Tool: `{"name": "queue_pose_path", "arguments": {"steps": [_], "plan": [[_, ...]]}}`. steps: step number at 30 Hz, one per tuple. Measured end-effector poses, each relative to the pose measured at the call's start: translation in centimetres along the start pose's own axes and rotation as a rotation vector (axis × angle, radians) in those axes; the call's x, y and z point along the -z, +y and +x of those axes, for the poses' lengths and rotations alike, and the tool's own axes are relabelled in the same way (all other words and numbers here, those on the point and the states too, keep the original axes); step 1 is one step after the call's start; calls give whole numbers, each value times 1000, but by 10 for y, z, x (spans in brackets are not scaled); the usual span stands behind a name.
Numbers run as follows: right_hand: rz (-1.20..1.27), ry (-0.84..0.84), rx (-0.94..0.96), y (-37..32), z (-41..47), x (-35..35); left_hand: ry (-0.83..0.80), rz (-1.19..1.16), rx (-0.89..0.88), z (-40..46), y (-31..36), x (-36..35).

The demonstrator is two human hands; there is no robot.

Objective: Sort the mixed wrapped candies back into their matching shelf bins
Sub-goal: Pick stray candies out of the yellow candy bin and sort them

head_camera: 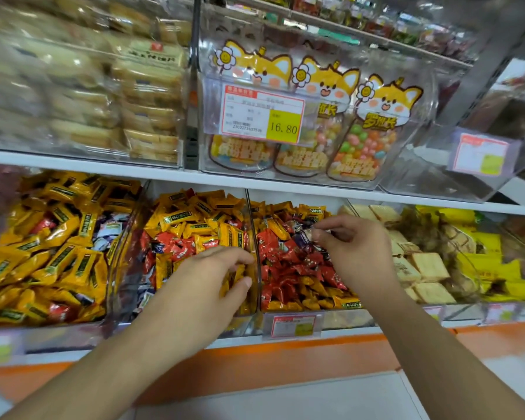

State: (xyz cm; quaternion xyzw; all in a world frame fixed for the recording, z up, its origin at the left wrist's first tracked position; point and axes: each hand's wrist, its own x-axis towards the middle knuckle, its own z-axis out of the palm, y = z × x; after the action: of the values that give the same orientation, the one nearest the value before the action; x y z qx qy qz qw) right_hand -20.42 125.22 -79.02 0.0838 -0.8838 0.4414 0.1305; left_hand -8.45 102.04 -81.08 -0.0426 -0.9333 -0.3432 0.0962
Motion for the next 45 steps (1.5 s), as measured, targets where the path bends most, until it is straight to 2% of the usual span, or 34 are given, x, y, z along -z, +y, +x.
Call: {"name": "queue_pose_path", "arguments": {"steps": [3, 6, 8, 12, 14, 17, 20, 23, 26, 29, 35, 40, 45], "plan": [[241, -134, -7, -35, -25, -7, 47, -173, 65, 1, 4, 4], [319, -306, 36, -60, -46, -23, 67, -375, 149, 0, 7, 10], [305, -361, 55, -66, -53, -32, 125, -338, 166, 0, 2, 17], [222, -272, 51, -60, -49, -40, 245, -152, 247, -3, -16, 33], [203, -288, 60, -56, -48, -43, 267, -35, 241, -5, -22, 41], [83, -387, 128, -51, -44, -46, 205, 74, 203, -4, -26, 41], [8, -273, 154, -41, -27, -35, 149, 93, 111, -3, -22, 34], [-166, -167, 141, -20, -13, -22, 24, 109, -25, -5, -15, 22], [-296, -242, 158, -6, -11, -18, -113, 104, -76, -6, -9, 11], [-433, -372, 277, -1, -11, -23, -189, 109, -92, -7, -5, 3], [-547, -477, 203, 4, -7, -7, -194, 136, -122, -8, -8, -4], [-462, -299, 254, 10, 1, -5, -199, 122, -113, -7, -5, -5], [-476, -483, 220, 15, 4, -23, -219, 116, -100, -6, -5, -5]]}}
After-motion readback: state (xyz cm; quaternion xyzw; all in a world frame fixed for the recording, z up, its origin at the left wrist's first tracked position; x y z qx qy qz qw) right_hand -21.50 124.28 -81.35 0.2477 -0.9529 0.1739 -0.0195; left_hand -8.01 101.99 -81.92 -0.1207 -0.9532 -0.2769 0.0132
